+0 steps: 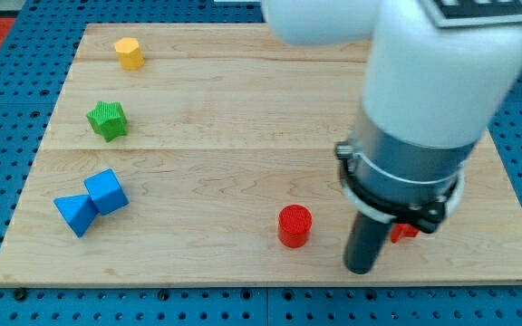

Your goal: Move the red star towards the red circle

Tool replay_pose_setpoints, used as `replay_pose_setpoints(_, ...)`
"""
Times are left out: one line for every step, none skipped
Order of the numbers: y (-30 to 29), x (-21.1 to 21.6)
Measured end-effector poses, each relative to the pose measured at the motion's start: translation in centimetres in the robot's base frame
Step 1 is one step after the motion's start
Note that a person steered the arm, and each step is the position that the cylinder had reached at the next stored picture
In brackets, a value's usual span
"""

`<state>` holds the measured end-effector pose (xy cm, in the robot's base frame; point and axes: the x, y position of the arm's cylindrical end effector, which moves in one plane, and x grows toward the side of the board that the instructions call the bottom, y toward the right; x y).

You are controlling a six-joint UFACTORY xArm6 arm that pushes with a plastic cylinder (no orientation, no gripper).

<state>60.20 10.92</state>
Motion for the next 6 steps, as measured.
replay_pose_setpoints(1.6, 0.0)
replay_pose_setpoints(3.7, 0.5)
replay_pose_setpoints(8.9, 0.4)
replay_pose_setpoints(11.6, -2.7)
replay_pose_setpoints(7.9, -5.5)
replay_pose_setpoints(4.2, -5.0)
